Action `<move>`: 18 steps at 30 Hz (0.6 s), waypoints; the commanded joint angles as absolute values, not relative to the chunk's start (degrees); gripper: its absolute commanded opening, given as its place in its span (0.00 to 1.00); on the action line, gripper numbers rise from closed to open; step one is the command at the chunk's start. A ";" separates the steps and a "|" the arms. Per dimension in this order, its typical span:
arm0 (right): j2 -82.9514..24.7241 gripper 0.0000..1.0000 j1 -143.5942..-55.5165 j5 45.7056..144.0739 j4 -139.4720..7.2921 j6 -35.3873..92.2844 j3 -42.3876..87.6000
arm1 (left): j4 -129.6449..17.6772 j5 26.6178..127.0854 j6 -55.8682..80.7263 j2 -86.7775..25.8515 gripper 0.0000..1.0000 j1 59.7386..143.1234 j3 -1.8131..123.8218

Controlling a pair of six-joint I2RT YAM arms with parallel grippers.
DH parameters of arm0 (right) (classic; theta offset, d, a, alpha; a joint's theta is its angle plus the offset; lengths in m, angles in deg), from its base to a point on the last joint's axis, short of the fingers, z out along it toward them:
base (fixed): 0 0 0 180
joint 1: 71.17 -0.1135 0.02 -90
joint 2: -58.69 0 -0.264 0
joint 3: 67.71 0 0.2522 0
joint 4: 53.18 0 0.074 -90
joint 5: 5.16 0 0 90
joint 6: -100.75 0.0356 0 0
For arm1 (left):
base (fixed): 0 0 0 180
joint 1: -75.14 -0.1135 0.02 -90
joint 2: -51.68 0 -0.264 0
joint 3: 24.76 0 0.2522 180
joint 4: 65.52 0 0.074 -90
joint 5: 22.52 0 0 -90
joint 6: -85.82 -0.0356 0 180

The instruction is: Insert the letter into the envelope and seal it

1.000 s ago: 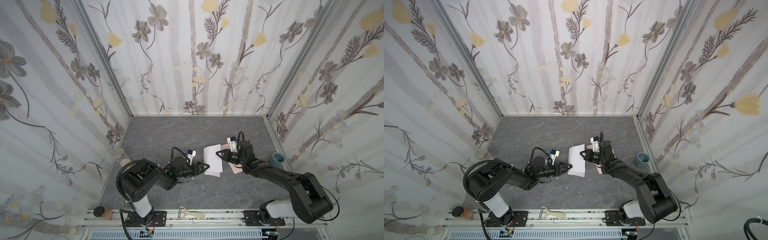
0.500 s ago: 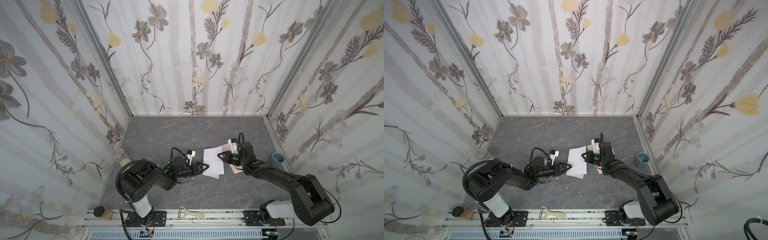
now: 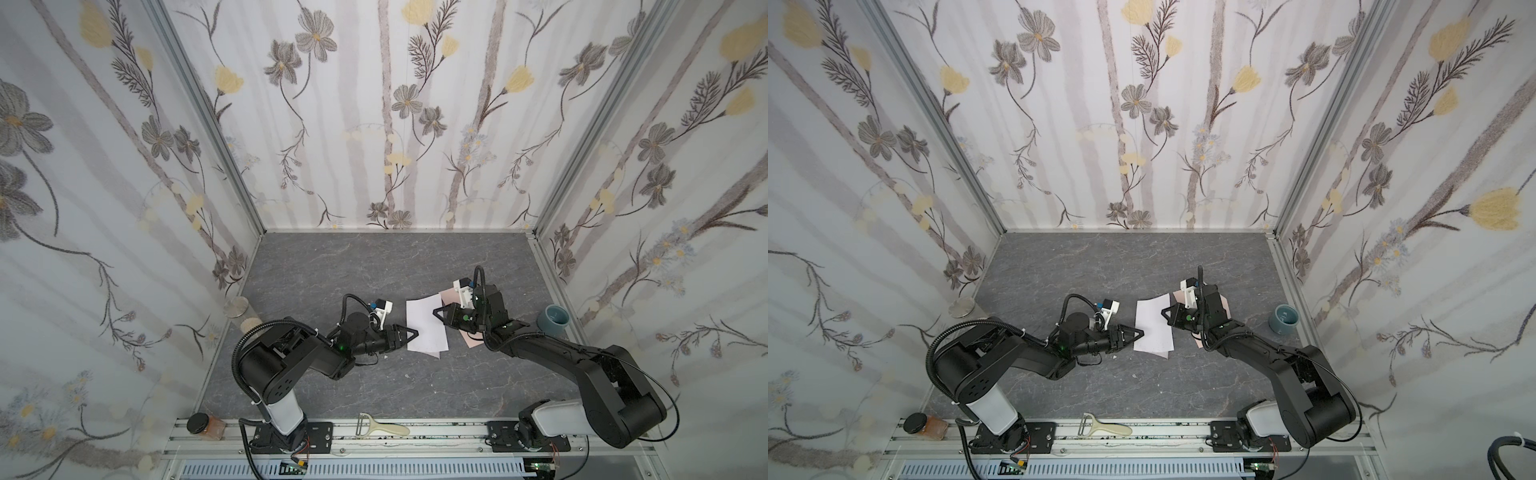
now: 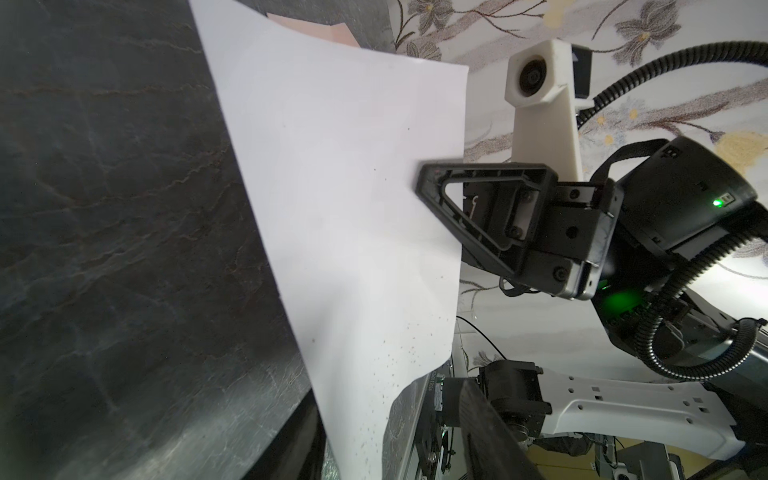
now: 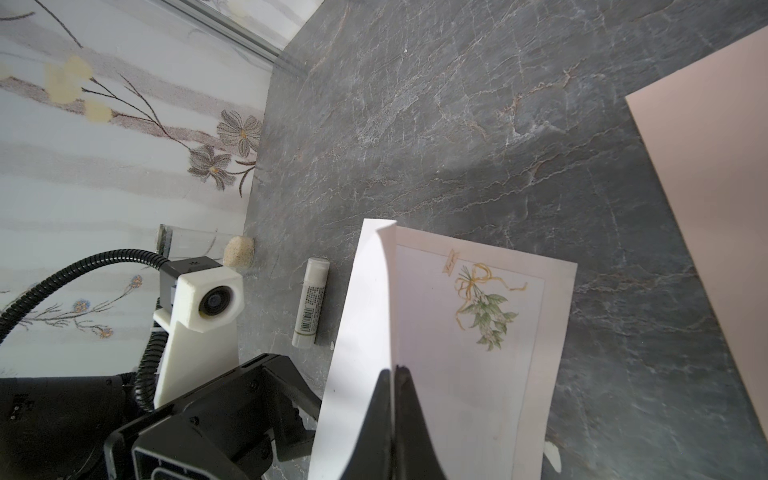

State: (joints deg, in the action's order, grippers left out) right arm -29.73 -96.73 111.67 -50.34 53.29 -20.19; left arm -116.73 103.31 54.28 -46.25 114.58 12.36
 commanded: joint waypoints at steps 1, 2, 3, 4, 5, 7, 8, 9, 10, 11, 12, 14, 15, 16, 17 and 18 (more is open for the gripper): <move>-29.52 0.00 -97.08 111.20 -46.83 53.90 -19.61 | -119.18 104.41 54.09 -46.67 0.50 114.52 12.87; -29.26 0.00 -97.09 111.13 -46.71 54.06 -19.58 | -119.18 104.47 54.09 -46.82 0.50 114.60 12.90; -28.97 0.00 -97.18 111.12 -46.71 54.16 -19.59 | -119.18 104.52 54.09 -46.97 0.50 114.59 12.90; -28.65 0.00 -97.11 111.14 -46.68 54.25 -19.59 | -119.18 104.45 54.09 -47.06 0.50 114.53 12.87; -28.19 0.00 -97.18 111.16 -46.42 54.41 -19.75 | -119.17 104.41 54.09 -47.02 0.50 114.52 12.81; -27.32 0.00 -97.18 111.04 -46.54 54.52 -19.80 | -119.18 104.20 54.09 -47.13 0.50 114.52 12.76; -26.87 0.00 -97.11 110.96 -46.71 54.52 -19.77 | -119.18 104.17 54.09 -47.18 0.49 114.55 12.73; -26.45 0.00 -97.12 110.95 -46.89 54.52 -19.76 | -119.18 104.06 54.09 -47.26 0.49 114.59 12.72; -26.09 0.00 -97.16 110.95 -47.05 54.60 -19.79 | -119.18 104.01 54.09 -47.38 0.49 114.52 12.67; -25.72 0.00 -97.13 110.96 -47.03 54.68 -19.76 | -119.17 103.98 54.09 -47.37 0.49 114.55 12.81; -25.48 0.00 -97.15 111.03 -46.98 54.76 -19.85 | -119.18 104.00 54.09 -47.49 0.48 114.54 12.82; -25.17 0.00 -97.25 111.06 -47.04 54.87 -19.90 | -119.18 103.91 54.09 -47.37 0.48 114.58 12.86; -25.16 0.00 -97.22 111.16 -47.02 55.04 -19.96 | -119.18 104.03 54.01 -47.37 0.47 114.60 12.99; -25.16 0.00 -97.20 111.25 -46.72 55.21 -20.06 | -119.18 104.02 53.96 -47.50 0.47 114.53 13.00; -25.20 0.00 -97.34 111.29 -46.47 55.39 -20.02 | -119.18 104.10 54.01 -47.47 0.46 114.54 13.08; -25.32 0.00 -97.39 111.38 -46.31 55.55 -20.10 | -119.18 104.13 54.01 -47.47 0.46 114.54 13.07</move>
State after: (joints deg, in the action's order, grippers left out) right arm -25.32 -97.15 111.49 -48.66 54.71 -20.12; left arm -117.11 103.69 54.28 -47.32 114.58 12.71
